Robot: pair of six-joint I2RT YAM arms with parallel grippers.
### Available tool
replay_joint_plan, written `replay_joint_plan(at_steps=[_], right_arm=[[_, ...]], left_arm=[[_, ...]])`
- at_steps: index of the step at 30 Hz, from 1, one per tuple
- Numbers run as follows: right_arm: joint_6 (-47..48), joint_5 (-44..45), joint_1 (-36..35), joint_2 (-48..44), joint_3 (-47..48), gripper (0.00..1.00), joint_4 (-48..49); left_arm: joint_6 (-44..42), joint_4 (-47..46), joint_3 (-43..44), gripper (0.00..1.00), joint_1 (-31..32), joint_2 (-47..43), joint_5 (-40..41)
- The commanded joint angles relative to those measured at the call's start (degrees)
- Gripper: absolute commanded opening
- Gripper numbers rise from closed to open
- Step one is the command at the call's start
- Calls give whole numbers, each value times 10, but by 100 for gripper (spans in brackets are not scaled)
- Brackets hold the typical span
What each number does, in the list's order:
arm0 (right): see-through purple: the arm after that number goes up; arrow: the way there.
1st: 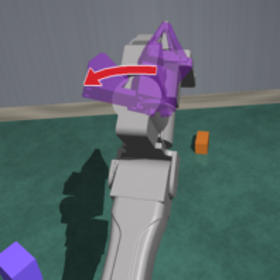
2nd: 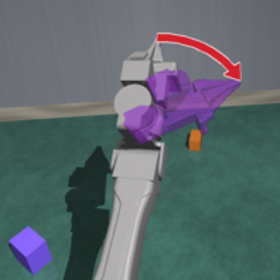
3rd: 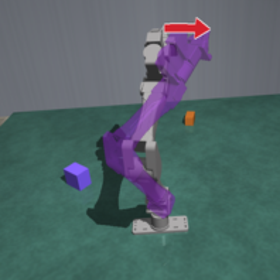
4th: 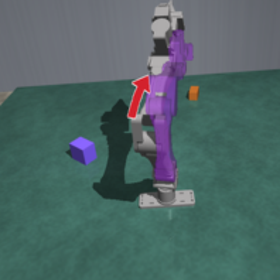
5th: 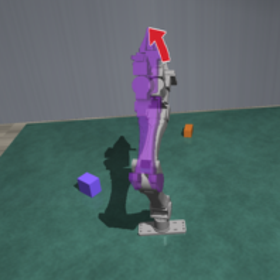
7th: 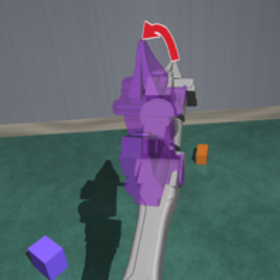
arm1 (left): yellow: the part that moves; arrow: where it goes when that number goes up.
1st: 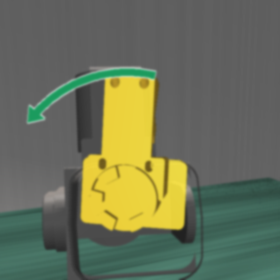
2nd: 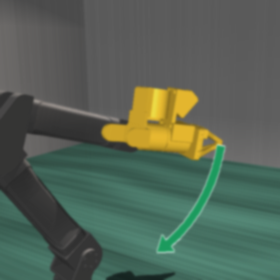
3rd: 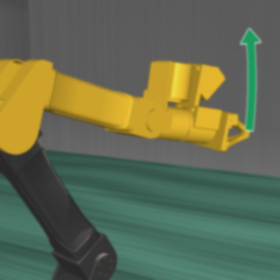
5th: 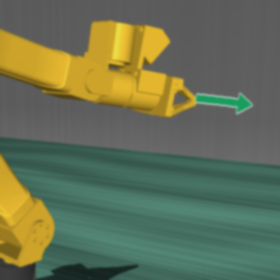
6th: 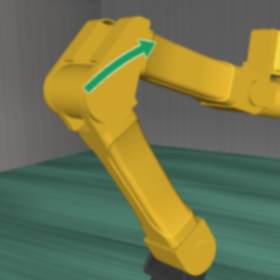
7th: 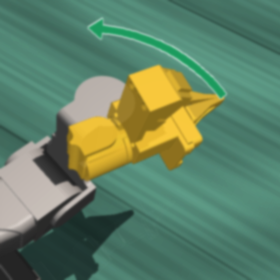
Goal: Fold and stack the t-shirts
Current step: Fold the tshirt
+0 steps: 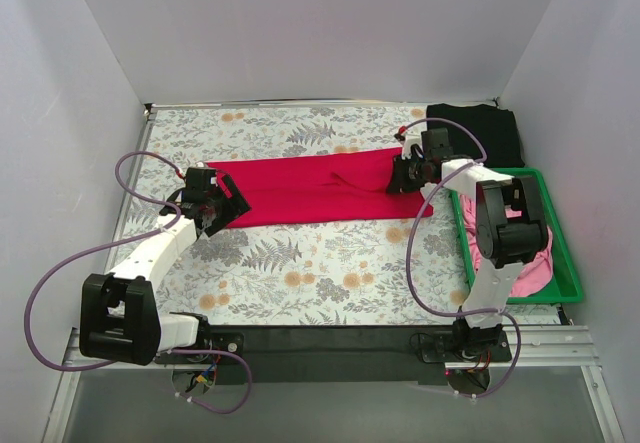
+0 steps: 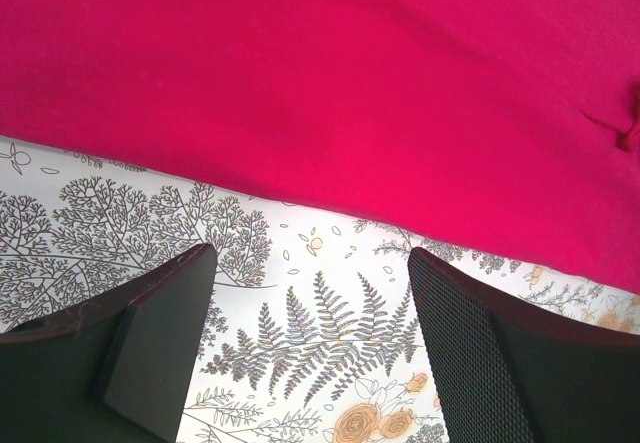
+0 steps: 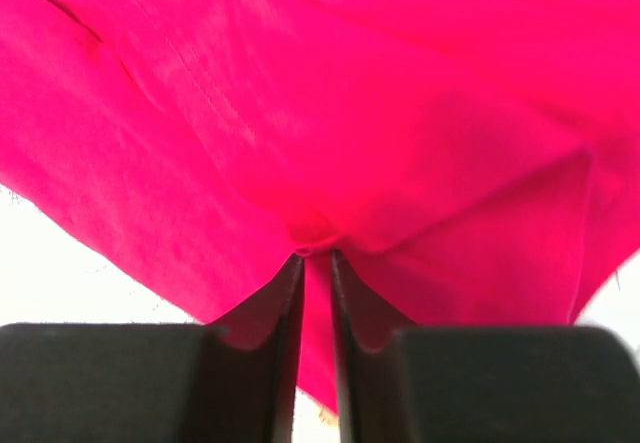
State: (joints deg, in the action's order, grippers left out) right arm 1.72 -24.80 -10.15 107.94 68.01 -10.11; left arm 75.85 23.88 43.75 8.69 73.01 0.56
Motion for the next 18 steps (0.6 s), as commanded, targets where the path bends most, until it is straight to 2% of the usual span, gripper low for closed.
replay_joint_plan(at_steps=[1, 6, 7, 9, 13, 18], right_arm=[[-14, 19, 2, -50, -9, 22, 18], [-50, 20, 2, -88, -1, 35, 18], [-64, 19, 1, -91, 2, 40, 18], [-77, -1, 1, -85, 20, 42, 18], [-135, -52, 1, -49, 45, 41, 48], [-207, -67, 2, -8, 4, 38, 132]], left_arm=[[-8, -9, 6, 72, -3, -14, -5], [-16, -8, 14, 72, -3, -10, -5], [-18, -8, 17, 72, -3, -9, -5], [-27, -10, 22, 72, -3, -7, -24], [-40, -19, 45, 72, -1, 11, -38], [-41, -21, 86, 72, 5, 43, -49]])
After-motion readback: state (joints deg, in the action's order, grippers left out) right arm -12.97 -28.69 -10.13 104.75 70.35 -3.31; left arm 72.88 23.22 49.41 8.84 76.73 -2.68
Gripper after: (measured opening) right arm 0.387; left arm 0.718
